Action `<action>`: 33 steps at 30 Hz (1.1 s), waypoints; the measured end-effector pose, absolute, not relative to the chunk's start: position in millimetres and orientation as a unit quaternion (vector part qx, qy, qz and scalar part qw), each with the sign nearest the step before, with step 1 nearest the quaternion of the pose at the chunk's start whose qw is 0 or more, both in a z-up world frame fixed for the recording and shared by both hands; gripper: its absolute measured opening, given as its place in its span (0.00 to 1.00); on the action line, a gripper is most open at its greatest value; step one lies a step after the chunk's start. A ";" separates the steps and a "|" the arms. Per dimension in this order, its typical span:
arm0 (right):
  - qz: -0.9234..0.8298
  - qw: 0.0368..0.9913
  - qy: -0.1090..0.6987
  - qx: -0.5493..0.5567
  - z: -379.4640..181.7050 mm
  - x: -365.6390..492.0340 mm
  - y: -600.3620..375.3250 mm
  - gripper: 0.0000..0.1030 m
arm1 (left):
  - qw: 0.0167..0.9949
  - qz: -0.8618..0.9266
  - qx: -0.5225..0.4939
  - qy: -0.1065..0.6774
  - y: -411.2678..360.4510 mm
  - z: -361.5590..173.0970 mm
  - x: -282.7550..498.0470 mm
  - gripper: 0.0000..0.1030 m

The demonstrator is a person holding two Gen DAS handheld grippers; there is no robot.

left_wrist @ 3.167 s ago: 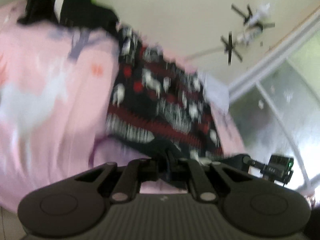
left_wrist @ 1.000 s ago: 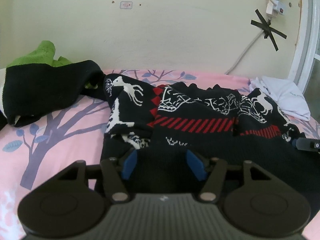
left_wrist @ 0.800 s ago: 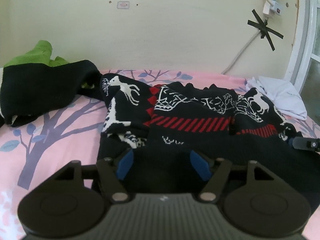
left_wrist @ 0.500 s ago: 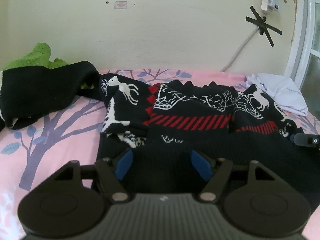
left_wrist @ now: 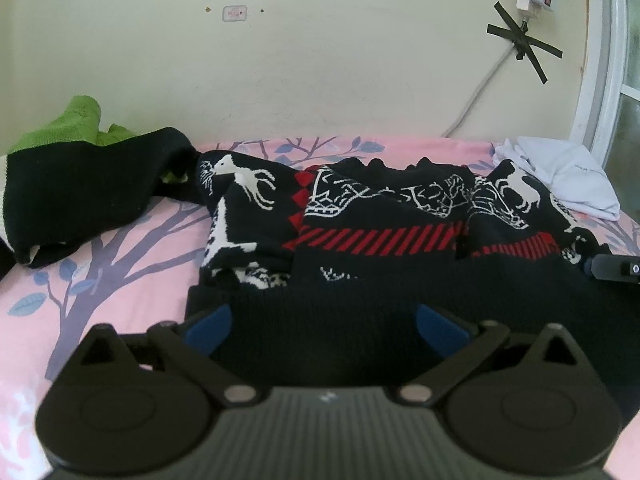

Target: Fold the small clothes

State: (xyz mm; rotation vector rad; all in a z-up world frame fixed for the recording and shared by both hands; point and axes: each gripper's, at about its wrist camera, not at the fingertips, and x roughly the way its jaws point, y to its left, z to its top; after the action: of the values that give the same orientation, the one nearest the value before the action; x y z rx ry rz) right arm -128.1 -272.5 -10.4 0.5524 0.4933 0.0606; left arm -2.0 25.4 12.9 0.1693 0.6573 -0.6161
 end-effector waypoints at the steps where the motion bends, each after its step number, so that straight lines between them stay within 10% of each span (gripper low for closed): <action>1: 0.029 0.932 0.241 0.270 -10.4 -128.1 -272.5 0.53 | 0.896 -0.300 0.079 0.317 26.2 13.1 -1.9 1.00; 33: 0.028 0.933 0.238 0.269 -9.0 -129.0 -271.7 0.57 | 0.892 -0.306 0.083 0.323 28.3 11.8 -4.8 1.00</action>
State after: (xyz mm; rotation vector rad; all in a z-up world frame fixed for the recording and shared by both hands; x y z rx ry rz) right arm -129.0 -271.7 -9.0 0.5511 0.4873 0.0579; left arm -4.8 28.3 11.8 0.1724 0.6698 -0.6344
